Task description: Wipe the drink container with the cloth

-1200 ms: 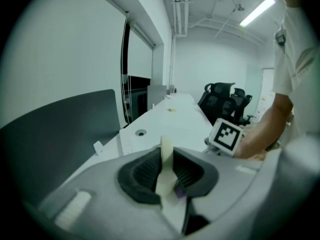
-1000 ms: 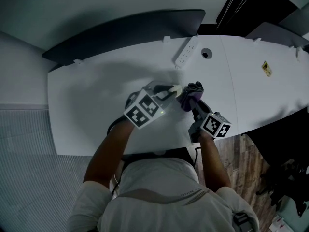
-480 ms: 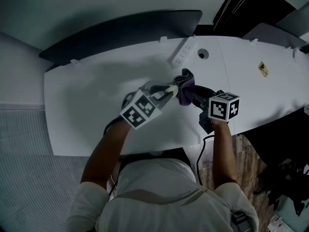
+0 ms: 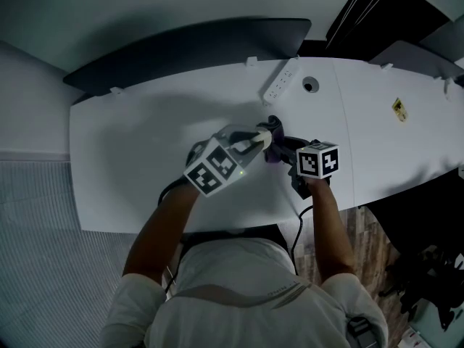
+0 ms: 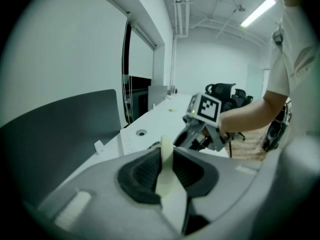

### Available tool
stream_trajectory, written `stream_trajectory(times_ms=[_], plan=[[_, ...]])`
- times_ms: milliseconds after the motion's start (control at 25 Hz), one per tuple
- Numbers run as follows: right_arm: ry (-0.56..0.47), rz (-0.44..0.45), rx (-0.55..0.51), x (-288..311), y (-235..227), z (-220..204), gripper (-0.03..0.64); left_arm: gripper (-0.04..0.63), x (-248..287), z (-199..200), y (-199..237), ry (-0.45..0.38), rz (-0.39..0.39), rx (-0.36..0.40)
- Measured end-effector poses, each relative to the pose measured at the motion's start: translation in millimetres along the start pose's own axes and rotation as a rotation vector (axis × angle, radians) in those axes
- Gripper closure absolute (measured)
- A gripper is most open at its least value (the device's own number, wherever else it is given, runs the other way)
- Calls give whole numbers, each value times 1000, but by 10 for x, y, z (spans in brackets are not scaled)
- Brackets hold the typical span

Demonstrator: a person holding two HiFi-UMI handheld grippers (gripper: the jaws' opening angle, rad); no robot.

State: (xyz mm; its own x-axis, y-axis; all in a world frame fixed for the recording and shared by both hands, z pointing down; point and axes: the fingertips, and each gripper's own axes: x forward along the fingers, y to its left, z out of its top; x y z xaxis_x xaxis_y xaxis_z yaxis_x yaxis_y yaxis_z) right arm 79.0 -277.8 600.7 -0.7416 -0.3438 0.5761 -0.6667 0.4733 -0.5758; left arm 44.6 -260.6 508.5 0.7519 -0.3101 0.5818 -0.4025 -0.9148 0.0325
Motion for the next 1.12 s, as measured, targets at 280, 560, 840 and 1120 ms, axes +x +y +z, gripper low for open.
stream_trajectory(times_ms=[280,560,840,1120], plan=[[82,-50,17,248,-241,-306,522,526,-6,25,4,-2,4,0],[-10,-41,95,92,-322,-182,520,526,6,25,0,-9,4,-9],[-278,108,98,-351,8,803,520,526,17,23,3,-15,14,-13],[-140,600,162,-100,603,1349,520,528,23,25,13,-13,22,-16]])
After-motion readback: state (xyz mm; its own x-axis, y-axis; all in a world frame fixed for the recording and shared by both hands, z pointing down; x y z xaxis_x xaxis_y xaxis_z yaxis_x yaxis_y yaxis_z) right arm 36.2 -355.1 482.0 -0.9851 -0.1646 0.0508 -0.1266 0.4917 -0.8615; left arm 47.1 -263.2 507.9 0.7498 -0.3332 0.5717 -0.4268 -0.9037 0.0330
